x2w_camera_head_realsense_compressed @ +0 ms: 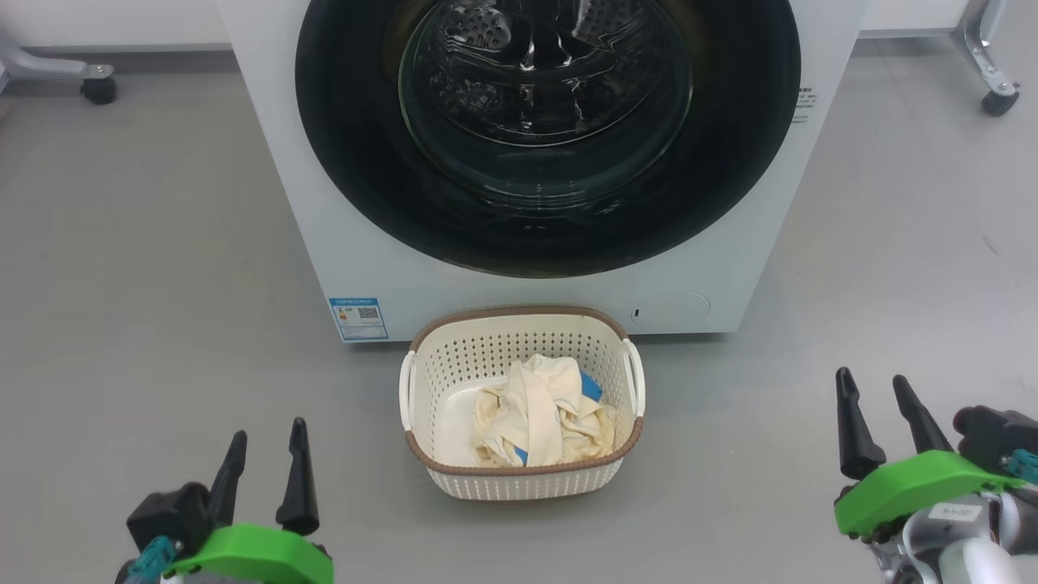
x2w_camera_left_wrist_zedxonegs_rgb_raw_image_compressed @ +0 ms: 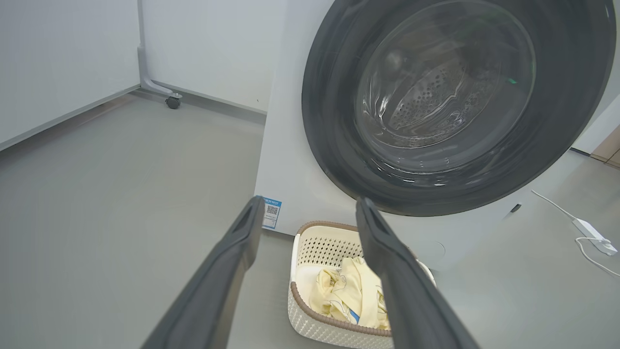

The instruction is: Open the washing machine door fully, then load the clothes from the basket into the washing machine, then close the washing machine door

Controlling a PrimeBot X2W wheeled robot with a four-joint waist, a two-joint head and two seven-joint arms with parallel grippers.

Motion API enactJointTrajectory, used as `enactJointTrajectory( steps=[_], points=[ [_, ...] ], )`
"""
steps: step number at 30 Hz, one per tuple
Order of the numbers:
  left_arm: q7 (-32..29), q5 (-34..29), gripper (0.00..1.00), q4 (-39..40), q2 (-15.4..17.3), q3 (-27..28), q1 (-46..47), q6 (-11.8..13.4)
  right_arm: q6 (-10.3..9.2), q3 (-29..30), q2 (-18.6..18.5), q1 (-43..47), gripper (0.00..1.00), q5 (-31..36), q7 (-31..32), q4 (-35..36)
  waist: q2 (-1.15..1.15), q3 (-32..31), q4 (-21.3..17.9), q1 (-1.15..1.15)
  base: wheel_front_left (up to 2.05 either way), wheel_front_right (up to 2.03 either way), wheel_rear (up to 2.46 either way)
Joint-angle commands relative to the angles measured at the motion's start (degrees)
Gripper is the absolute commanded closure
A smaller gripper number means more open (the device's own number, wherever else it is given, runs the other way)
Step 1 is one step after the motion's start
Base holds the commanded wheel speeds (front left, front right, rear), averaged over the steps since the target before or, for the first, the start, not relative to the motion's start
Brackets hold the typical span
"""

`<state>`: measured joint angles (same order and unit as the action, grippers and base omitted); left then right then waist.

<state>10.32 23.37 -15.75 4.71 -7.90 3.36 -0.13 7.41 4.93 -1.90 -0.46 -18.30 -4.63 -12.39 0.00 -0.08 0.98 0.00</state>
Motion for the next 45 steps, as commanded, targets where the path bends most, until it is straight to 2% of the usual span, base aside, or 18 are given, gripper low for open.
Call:
enactJointTrajectory(
  steps=[1,23,45],
  points=[
    [1.01,-2.07,0.00,1.64,1.17,1.17,3.45,0.37,0.06,-1.42,-0.78,-2.87,0.00,2.39,-1.10,2.48,0.00,0.03,-0.02,0.00,0.00,0.00,0.00],
    [4.68,-15.04,0.00,2.03,1.56,-0.20,4.45,1.87,0.08,-2.93,-0.99,-2.40,0.00,16.71,-2.87,5.71,0.00,0.08,0.44,0.00,0.00,0.00,0.00],
    [4.68,-14.63,0.00,1.22,1.70,0.08,4.66,2.86,0.08,-2.36,-0.98,-2.76,0.00,15.77,-3.21,5.21,0.00,0.54,-0.31,0.00,0.00,0.00,0.00]
  ],
)
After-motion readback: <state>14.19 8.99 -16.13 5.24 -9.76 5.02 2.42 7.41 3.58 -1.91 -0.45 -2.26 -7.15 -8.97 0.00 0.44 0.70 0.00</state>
